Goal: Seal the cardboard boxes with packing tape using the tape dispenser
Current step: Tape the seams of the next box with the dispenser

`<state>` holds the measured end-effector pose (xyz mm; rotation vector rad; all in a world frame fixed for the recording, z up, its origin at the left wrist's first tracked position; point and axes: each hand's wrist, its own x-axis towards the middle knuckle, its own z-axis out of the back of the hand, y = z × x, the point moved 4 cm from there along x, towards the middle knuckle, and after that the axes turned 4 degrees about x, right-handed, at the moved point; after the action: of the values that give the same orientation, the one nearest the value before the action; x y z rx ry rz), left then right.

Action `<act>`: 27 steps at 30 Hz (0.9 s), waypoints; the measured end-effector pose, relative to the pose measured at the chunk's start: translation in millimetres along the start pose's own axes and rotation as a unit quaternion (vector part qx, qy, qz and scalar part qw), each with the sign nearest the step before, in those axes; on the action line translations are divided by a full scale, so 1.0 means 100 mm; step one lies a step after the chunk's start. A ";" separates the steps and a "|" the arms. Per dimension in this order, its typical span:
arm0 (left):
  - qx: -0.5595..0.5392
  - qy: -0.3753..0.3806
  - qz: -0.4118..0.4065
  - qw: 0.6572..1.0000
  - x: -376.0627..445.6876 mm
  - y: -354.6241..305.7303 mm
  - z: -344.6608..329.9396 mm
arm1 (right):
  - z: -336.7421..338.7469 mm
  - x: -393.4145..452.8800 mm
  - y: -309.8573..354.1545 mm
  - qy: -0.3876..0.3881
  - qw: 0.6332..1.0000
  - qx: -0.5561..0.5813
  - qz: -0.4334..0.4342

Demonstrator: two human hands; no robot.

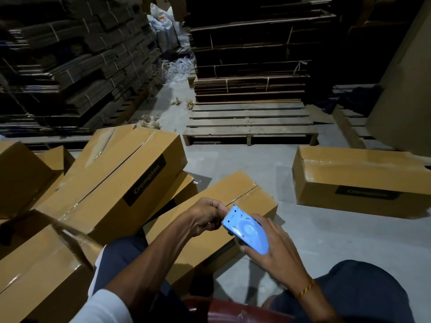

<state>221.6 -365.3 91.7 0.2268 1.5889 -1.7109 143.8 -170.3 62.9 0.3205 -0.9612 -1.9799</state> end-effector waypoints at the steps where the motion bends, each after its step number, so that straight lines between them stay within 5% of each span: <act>1: 0.016 0.001 -0.004 1.000 0.01 -0.02 0.01 | 0.01 0.00 0.01 0.003 1.000 0.006 -0.004; 8: 0.091 -0.027 -0.050 0.994 0.11 -0.32 0.14 | 0.25 0.05 0.26 -0.005 0.999 -0.032 0.015; 13: 0.083 -0.138 -0.136 0.978 0.23 -0.67 0.75 | 0.65 -0.05 0.10 0.038 0.990 -0.138 0.004; 20: 0.202 -0.118 -0.174 0.956 0.94 -0.86 0.60 | 0.89 0.24 -0.40 0.127 0.974 -0.182 -0.053; 27: 0.275 -0.093 -0.125 0.949 2.32 -0.80 0.32 | 0.62 0.94 -1.41 0.215 0.953 -0.176 -0.122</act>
<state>24.2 -495.3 19.8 0.1341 1.0087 -2.2792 -30.2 -171.7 14.3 0.6583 -0.2924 -2.1320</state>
